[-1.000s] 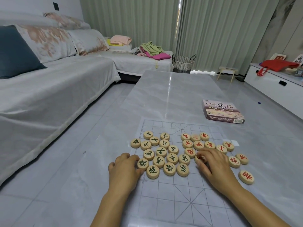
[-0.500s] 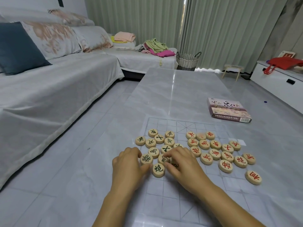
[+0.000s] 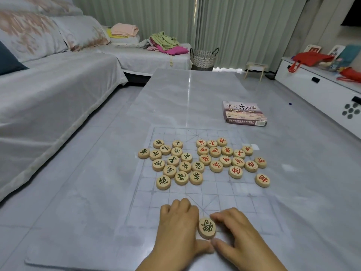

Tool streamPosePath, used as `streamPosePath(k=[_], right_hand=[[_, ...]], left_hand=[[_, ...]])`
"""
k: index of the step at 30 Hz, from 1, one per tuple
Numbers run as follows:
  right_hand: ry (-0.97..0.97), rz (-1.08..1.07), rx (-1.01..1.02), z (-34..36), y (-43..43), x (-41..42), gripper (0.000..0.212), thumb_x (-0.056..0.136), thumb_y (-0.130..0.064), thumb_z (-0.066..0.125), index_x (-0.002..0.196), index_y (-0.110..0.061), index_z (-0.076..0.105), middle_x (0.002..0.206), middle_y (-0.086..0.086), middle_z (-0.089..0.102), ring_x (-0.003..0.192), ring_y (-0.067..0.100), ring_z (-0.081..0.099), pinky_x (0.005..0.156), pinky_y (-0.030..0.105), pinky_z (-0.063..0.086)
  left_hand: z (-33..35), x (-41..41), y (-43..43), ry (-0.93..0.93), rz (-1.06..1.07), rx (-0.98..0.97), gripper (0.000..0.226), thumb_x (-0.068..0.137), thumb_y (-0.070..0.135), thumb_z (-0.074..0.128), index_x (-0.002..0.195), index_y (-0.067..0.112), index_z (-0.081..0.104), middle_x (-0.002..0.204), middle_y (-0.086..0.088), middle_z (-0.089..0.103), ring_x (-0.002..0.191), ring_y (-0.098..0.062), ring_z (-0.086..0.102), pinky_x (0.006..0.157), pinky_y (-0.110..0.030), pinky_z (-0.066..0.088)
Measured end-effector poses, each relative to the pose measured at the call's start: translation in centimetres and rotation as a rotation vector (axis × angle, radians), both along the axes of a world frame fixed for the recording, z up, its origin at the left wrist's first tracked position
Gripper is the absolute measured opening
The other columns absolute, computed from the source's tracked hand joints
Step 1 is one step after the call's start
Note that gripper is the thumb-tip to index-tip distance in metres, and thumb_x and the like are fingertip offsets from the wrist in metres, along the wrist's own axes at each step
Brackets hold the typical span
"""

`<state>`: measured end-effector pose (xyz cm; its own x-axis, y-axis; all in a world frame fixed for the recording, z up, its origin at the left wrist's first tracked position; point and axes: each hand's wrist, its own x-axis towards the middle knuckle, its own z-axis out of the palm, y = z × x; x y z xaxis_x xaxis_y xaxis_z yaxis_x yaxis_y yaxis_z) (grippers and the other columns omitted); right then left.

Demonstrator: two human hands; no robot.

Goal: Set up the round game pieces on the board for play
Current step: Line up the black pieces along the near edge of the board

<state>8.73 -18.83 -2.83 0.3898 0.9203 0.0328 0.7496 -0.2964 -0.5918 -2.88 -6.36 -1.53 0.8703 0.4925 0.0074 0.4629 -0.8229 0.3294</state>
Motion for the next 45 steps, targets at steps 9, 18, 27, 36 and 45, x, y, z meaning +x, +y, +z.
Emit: streamPosePath(k=[9, 18, 27, 36, 45], right_hand=[[-0.032, -0.124, 0.063, -0.7, 0.2, -1.2, 0.068, 0.057, -0.067, 0.038, 0.114, -0.033, 0.051, 0.105, -0.018, 0.041, 0.103, 0.0, 0.037, 0.082, 0.006, 0.029], [-0.046, -0.13, 0.102, -1.2, 0.9, -1.2, 0.068, 0.049, -0.068, 0.041, 0.106, -0.034, 0.056, 0.093, -0.029, 0.035, 0.094, 0.003, 0.042, 0.077, 0.01, 0.03], [0.074, -0.174, 0.22, -1.9, 0.6, -0.9, 0.031, 0.056, -0.078, 0.047, 0.081, -0.059, 0.049, 0.098, -0.028, 0.053, 0.103, -0.012, 0.041, 0.078, 0.013, 0.036], [-0.027, -0.198, 0.235, -2.3, 1.0, -0.7, 0.028, 0.063, -0.059, 0.055, 0.086, -0.068, 0.041, 0.099, -0.032, 0.048, 0.093, -0.014, 0.046, 0.08, 0.005, 0.035], [0.343, -0.209, 0.248, -0.1, 0.6, 0.3, 0.036, 0.085, -0.02, 0.062, 0.096, -0.053, 0.054, 0.105, -0.024, 0.054, 0.099, -0.003, 0.05, 0.077, 0.007, 0.041]], left_hand=[[-1.5, -2.4, -1.2, -0.172, 0.079, -0.367, 0.037, 0.044, 0.064, 0.038, 0.074, 0.043, 0.037, 0.105, 0.029, 0.039, 0.105, 0.014, 0.031, 0.089, 0.0, 0.017], [0.6, -2.7, 2.5, -0.409, 0.286, -0.402, 0.027, 0.082, 0.019, 0.066, 0.082, 0.038, 0.047, 0.103, 0.014, 0.052, 0.1, -0.004, 0.051, 0.086, -0.017, 0.039], [0.9, 2.9, 13.0, -0.305, 0.391, -0.176, 0.026, 0.085, 0.013, 0.059, 0.111, 0.013, 0.063, 0.117, -0.007, 0.057, 0.11, -0.025, 0.053, 0.091, -0.033, 0.044], [1.6, 8.3, 13.9, 0.048, 0.362, 0.03, 0.031, 0.081, 0.037, 0.062, 0.102, 0.015, 0.066, 0.104, -0.007, 0.066, 0.108, -0.024, 0.052, 0.077, -0.033, 0.039], [4.9, 3.8, 7.5, -0.326, 0.024, -0.474, 0.054, 0.074, 0.021, 0.073, 0.118, 0.029, 0.042, 0.101, 0.01, 0.059, 0.094, -0.009, 0.053, 0.078, -0.018, 0.043]])
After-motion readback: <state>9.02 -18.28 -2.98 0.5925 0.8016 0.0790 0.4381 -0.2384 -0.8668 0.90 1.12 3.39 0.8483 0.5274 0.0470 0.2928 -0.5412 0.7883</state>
